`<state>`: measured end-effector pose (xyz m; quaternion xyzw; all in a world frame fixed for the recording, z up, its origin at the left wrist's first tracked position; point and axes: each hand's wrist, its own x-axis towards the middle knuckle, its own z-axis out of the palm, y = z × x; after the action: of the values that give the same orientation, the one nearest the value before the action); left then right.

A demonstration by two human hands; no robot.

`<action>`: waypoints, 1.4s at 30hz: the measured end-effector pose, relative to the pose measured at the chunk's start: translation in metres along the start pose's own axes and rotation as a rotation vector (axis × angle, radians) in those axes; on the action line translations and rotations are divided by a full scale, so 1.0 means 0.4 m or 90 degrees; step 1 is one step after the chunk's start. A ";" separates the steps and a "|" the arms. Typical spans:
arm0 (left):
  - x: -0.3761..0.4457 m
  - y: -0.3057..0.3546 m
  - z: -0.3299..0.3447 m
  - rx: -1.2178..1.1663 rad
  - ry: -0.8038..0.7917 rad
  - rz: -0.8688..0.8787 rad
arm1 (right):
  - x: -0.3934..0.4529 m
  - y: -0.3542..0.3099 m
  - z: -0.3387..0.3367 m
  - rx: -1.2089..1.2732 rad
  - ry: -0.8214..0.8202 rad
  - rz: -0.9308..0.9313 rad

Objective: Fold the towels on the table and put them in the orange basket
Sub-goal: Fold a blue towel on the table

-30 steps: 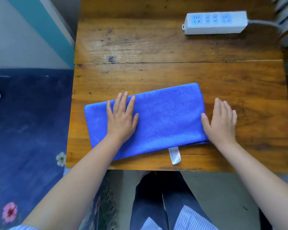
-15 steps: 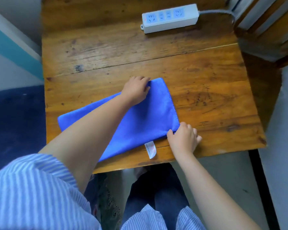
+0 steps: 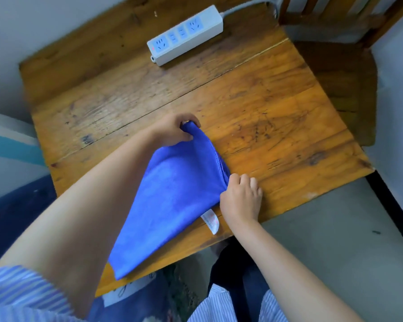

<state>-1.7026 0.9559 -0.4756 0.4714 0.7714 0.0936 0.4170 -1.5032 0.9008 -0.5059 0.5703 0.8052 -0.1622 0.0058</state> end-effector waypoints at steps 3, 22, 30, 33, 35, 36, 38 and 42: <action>0.000 0.017 -0.022 0.085 -0.008 0.018 | 0.012 0.019 0.008 0.066 -0.087 -0.017; -0.082 -0.032 -0.179 0.153 0.327 0.071 | 0.232 -0.051 -0.239 0.306 0.116 -0.312; -0.244 -0.211 -0.062 0.300 0.234 0.103 | 0.010 -0.081 -0.084 0.247 0.036 -0.463; -0.289 -0.245 -0.027 0.372 0.234 0.107 | -0.048 -0.071 -0.037 0.150 -0.040 -0.494; -0.311 -0.259 -0.007 0.399 0.240 0.161 | -0.071 -0.065 -0.021 0.100 -0.065 -0.504; -0.318 -0.264 0.002 0.412 0.243 0.182 | -0.076 -0.062 -0.016 0.087 -0.066 -0.508; -0.334 -0.275 0.018 0.427 0.256 0.210 | -0.085 -0.059 -0.014 0.069 -0.058 -0.525; -0.365 -0.307 0.043 0.426 0.269 0.199 | -0.106 -0.062 -0.011 0.065 -0.037 -0.581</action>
<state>-1.7393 0.7679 -0.4715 0.6624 0.7472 -0.0057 0.0543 -1.5105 0.8556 -0.4870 0.1525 0.9644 -0.2035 -0.0721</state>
